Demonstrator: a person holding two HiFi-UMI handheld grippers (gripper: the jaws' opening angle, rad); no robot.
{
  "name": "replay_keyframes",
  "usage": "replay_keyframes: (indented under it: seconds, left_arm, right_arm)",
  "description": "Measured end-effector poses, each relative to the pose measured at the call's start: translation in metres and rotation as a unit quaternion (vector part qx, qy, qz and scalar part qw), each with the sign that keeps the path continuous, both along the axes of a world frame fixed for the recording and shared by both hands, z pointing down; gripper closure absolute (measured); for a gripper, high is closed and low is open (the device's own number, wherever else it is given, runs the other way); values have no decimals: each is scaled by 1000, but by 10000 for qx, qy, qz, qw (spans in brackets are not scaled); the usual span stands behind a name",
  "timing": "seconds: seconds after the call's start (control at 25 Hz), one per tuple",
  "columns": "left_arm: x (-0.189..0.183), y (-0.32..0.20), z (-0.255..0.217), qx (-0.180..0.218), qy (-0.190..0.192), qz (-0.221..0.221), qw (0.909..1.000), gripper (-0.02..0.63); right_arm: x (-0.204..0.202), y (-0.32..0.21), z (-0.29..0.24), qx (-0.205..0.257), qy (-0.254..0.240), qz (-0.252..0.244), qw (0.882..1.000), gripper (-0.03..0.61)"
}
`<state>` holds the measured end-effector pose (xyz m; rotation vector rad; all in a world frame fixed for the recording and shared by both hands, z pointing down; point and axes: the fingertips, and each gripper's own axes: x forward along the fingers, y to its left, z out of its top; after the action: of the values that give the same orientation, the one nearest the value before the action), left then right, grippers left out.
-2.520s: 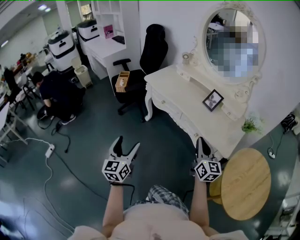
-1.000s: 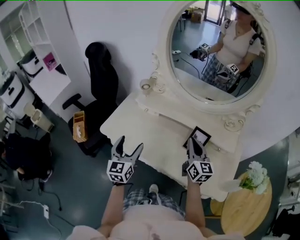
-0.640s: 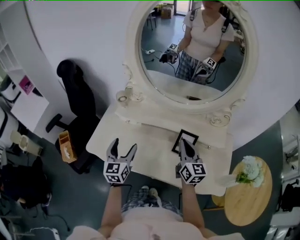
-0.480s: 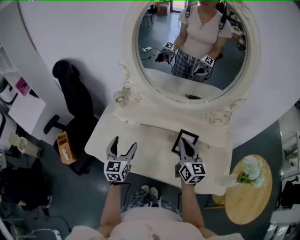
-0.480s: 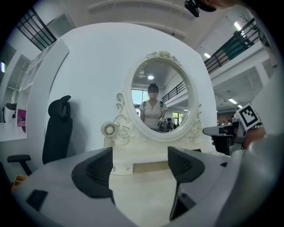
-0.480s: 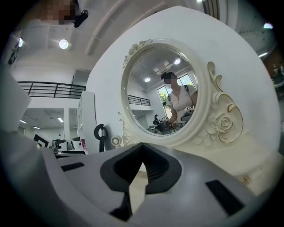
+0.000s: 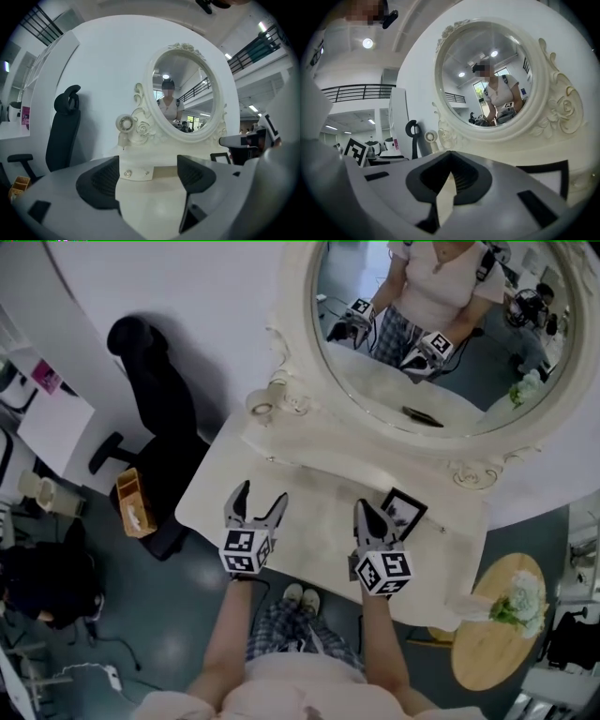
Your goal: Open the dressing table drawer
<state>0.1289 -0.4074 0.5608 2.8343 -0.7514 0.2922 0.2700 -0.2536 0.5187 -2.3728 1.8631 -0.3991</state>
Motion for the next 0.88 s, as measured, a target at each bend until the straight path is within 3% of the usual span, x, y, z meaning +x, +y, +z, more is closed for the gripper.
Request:
replay_keyframes:
  seconds: [0.28,0.68,0.8,0.88]
  left_arm:
    - [11,-47,61,-293,-402,-63,9987,241]
    - [43,-92,112,-613,-985,-21,9932,247]
    - [49,-97,122,-622,-1265,15,9900,337]
    - [53,-101,127,-678,-1401,22,9878,357]
  right_arm:
    - [-31,-64,52,-281,-116,-623,9976,563]
    - [-43,-110,90,-662,-158,-876,9938,563]
    - [-42,-110,92,-700,-162,-882,9935,563]
    - [-40,-108,94,-722,-205,-859,9935,563]
